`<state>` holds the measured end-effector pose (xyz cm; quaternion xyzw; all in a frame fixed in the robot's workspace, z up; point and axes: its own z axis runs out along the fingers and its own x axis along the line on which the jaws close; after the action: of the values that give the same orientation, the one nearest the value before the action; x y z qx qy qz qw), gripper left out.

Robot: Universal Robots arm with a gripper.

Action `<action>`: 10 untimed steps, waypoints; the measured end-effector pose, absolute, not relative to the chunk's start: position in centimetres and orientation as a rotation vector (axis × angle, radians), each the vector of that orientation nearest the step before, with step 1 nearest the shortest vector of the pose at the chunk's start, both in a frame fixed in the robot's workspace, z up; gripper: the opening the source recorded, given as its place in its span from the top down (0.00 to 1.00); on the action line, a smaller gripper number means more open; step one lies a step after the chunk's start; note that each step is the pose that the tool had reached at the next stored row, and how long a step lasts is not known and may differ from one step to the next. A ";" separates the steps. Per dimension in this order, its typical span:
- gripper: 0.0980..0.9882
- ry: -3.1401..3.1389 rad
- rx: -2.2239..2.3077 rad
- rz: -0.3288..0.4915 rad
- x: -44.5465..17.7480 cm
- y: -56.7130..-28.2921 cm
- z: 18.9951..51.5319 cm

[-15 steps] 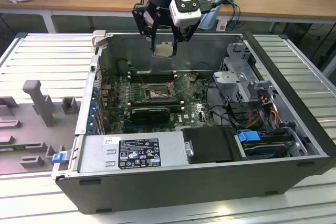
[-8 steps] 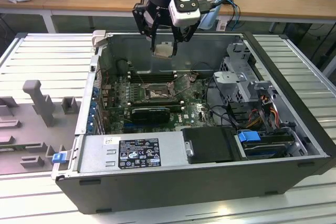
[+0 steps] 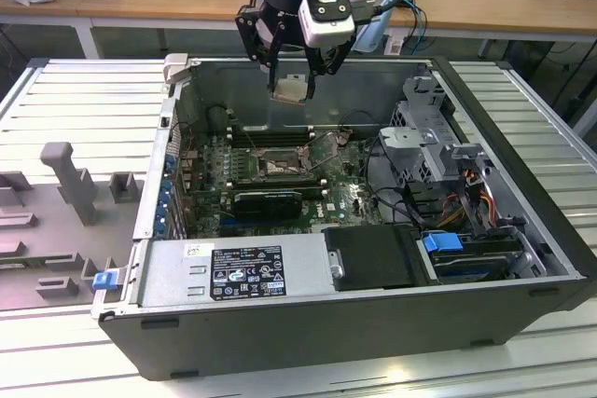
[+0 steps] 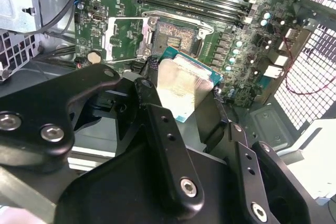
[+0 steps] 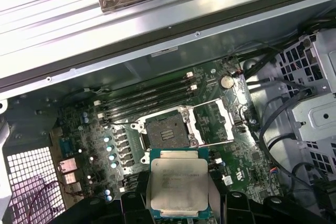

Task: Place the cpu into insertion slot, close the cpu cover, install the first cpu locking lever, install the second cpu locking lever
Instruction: 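Place the cpu into insertion slot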

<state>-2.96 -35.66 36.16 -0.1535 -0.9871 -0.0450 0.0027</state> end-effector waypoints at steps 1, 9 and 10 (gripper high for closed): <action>0.52 -3.095 -0.486 -0.141 -3.0 -35.7 36.2; 0.52 -3.091 -0.519 -0.141 -3.0 -35.7 36.2; 0.52 -3.090 -0.523 -0.141 -3.0 -35.7 36.2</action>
<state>-2.96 -35.66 36.17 -0.1666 -0.9850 -0.0450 0.0022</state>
